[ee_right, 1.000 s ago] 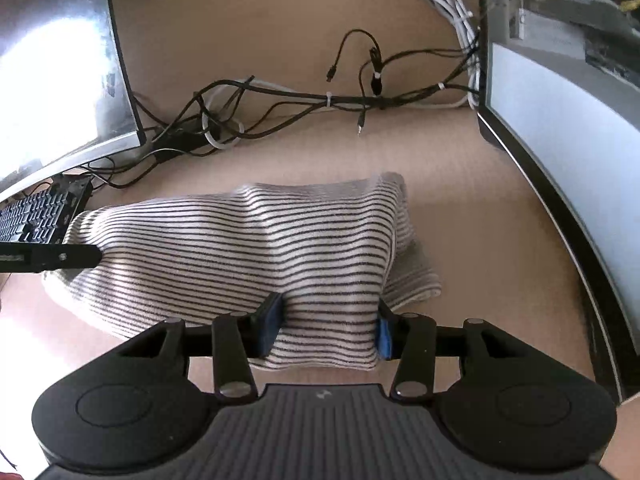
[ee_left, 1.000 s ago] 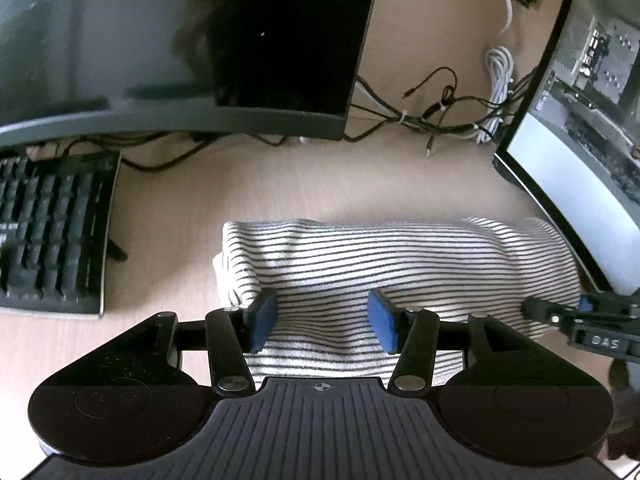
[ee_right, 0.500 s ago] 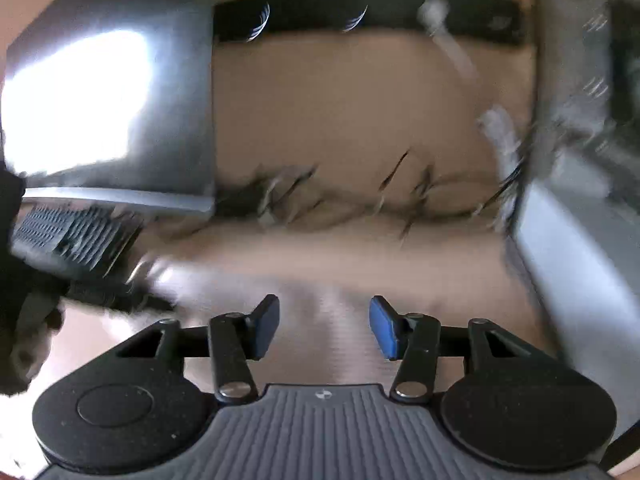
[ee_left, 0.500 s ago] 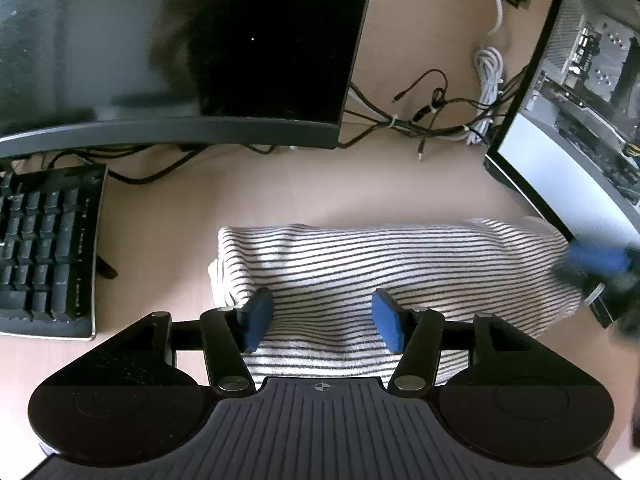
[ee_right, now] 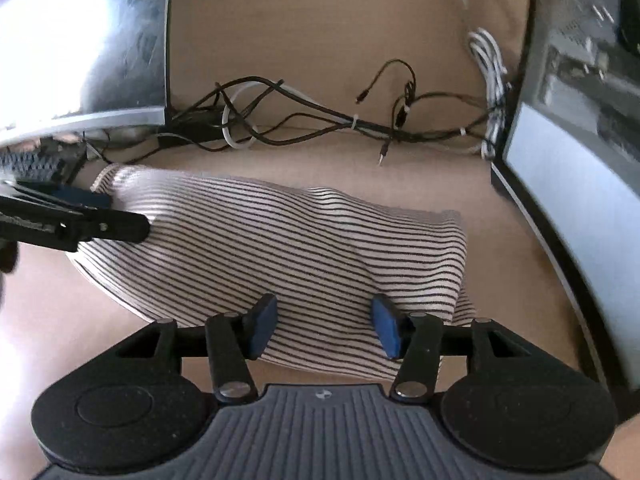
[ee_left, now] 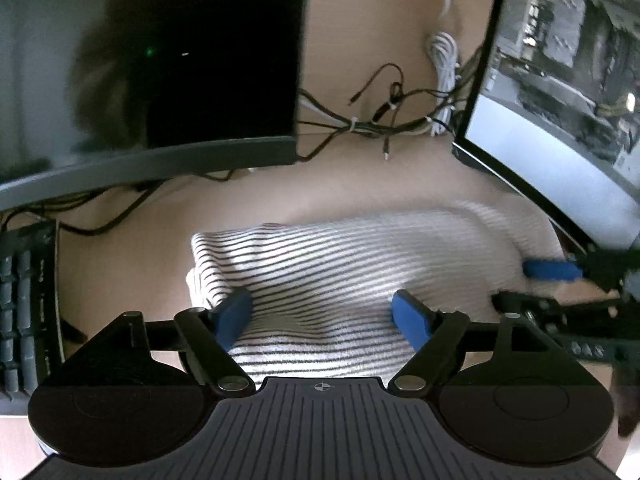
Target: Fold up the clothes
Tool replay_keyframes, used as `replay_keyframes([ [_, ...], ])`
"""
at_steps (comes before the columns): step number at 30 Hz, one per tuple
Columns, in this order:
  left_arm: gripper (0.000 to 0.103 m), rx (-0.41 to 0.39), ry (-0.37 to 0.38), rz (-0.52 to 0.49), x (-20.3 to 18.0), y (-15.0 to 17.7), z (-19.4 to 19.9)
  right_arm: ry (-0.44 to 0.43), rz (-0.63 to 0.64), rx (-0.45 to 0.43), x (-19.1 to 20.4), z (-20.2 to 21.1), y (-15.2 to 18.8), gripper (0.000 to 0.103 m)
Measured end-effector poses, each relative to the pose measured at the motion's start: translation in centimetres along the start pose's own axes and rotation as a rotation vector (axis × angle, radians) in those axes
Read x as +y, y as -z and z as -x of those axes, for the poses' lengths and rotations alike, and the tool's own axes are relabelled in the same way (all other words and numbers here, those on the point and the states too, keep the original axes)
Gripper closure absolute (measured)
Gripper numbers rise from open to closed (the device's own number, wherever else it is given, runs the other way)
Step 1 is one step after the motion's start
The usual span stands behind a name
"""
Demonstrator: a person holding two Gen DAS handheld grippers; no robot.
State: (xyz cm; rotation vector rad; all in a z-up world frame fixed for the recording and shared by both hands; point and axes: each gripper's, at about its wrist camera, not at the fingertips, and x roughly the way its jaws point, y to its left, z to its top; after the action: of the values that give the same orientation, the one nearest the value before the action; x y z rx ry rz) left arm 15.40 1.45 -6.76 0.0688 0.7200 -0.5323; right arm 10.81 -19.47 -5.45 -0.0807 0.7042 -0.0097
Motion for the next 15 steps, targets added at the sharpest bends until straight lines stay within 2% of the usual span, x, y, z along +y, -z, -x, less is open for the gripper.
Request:
replay_keyframes([
  [5, 0.016, -0.008, -0.010, -0.046, -1.2, 0.6, 0.0, 0.016, 0.011, -0.011, -0.8, -1.3, -0.9, 0.050],
  [8, 0.010, -0.012, -0.007, -0.024, -1.0, 0.1, -0.6, 0.012, 0.008, -0.020, -0.9, -1.3, -0.8, 0.049],
  [11, 0.010, -0.036, -0.018, -0.006, -0.8, -0.2, -1.2, 0.004, 0.003, -0.031, -1.1, -1.5, -0.9, 0.048],
  [15, 0.010, -0.080, -0.078, 0.044, -1.8, -0.1, 0.6, -0.010, -0.024, -0.059, -1.4, -1.5, -1.2, 0.045],
])
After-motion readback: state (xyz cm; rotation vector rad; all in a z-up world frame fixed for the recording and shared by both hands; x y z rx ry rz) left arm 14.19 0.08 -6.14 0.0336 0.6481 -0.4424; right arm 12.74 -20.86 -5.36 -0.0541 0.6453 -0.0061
